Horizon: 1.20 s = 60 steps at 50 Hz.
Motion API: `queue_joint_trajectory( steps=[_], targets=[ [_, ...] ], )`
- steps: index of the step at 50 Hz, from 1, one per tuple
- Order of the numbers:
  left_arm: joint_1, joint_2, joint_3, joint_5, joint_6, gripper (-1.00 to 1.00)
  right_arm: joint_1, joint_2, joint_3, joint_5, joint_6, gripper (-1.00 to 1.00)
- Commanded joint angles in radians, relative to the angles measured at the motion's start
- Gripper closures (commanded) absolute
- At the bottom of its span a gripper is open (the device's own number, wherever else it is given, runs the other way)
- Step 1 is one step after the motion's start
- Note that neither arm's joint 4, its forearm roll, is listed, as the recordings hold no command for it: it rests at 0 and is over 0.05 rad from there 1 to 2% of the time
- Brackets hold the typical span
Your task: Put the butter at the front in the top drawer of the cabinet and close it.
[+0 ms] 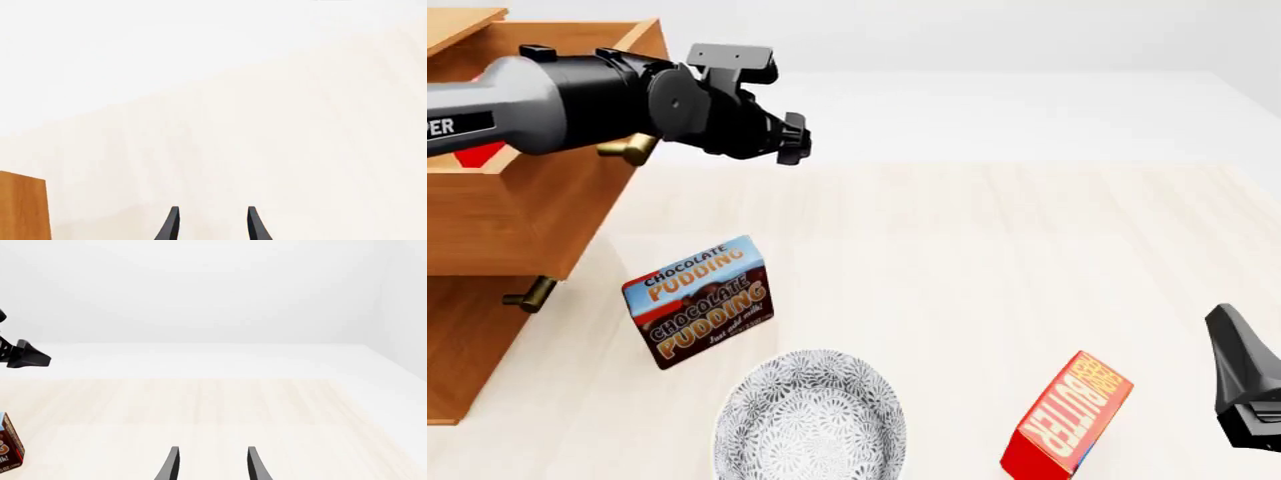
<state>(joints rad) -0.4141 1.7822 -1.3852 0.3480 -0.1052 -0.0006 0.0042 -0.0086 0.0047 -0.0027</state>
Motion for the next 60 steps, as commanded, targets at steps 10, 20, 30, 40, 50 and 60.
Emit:
queue_joint_trajectory(
  steps=[10,20,30,40,50,60],
  targets=[
    [0.06,-0.043,0.065,-0.015,0.006,-1.0,0.0,0.0,0.001,-0.001,0.001,-1.0],
    [0.095,-0.075,0.084,-0.008,0.018,-1.0,0.0,0.0,0.001,-0.001,0.001,-1.0],
    [0.128,-0.097,0.094,0.005,0.027,-1.0,0.0,0.0,0.001,-0.001,0.001,-1.0],
    [0.162,-0.116,0.119,0.0,0.022,-1.0,0.0,0.0,0.001,-0.001,0.001,-1.0],
    [0.217,-0.148,0.129,0.014,0.024,-1.0,0.0,0.0,0.001,-0.001,0.001,-1.0],
    [0.257,-0.163,0.16,0.005,0.012,-1.0,0.0,0.0,0.001,-0.001,0.001,-1.0]
  ],
)
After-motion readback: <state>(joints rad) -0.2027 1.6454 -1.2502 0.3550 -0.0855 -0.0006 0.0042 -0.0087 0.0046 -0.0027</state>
